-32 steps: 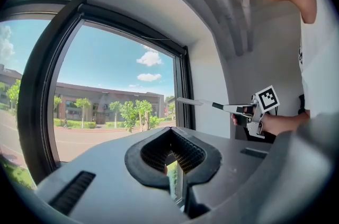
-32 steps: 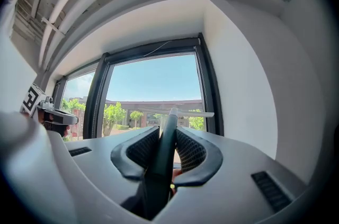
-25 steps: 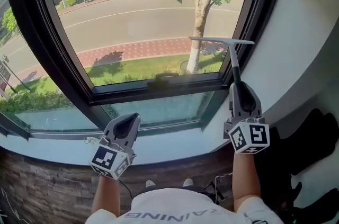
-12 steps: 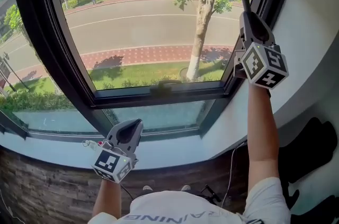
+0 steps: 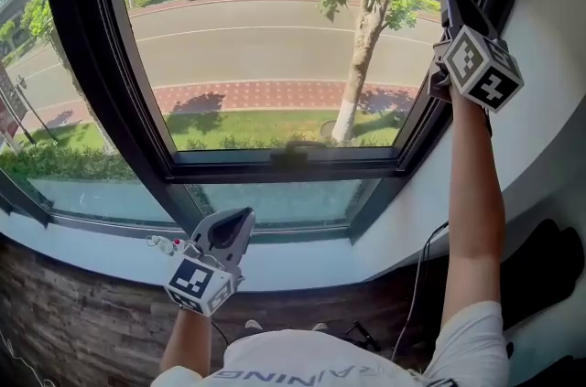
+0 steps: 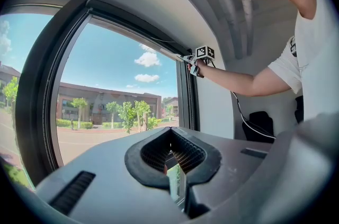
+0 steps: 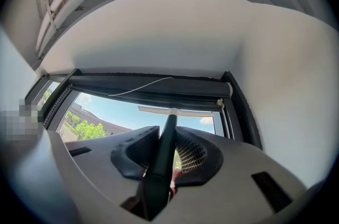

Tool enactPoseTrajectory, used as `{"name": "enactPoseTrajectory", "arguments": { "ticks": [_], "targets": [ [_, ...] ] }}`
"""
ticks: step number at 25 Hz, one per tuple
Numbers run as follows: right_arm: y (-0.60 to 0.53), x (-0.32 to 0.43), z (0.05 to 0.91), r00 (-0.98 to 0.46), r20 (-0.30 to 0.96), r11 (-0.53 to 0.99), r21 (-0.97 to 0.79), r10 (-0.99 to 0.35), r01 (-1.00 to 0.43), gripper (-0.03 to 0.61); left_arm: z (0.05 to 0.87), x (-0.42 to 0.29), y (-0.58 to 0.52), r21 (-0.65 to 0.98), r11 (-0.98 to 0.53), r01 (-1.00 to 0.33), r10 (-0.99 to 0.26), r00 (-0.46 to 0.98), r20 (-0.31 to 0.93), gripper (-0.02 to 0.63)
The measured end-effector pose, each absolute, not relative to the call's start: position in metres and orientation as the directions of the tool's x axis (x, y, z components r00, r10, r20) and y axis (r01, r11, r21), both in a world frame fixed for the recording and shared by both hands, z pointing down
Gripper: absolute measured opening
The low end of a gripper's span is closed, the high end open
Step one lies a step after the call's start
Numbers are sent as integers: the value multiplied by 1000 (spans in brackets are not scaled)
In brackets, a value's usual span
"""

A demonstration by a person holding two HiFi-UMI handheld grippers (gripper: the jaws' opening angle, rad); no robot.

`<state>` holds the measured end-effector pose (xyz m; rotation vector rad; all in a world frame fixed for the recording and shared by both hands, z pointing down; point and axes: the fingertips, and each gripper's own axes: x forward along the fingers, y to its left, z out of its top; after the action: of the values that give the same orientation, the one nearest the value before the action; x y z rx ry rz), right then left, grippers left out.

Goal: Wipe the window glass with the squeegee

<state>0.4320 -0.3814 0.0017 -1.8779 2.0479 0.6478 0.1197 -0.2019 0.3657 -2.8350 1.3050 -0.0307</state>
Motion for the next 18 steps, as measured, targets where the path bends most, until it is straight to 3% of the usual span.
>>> {"name": "enactPoseTrajectory", "arguments": {
  "ticks": [18],
  "targets": [
    [-410,442,7,-127,-478,70,134,-869,-988,100,366,117,-196,-38,-625,-779,-780,625,25,17]
  ]
}}
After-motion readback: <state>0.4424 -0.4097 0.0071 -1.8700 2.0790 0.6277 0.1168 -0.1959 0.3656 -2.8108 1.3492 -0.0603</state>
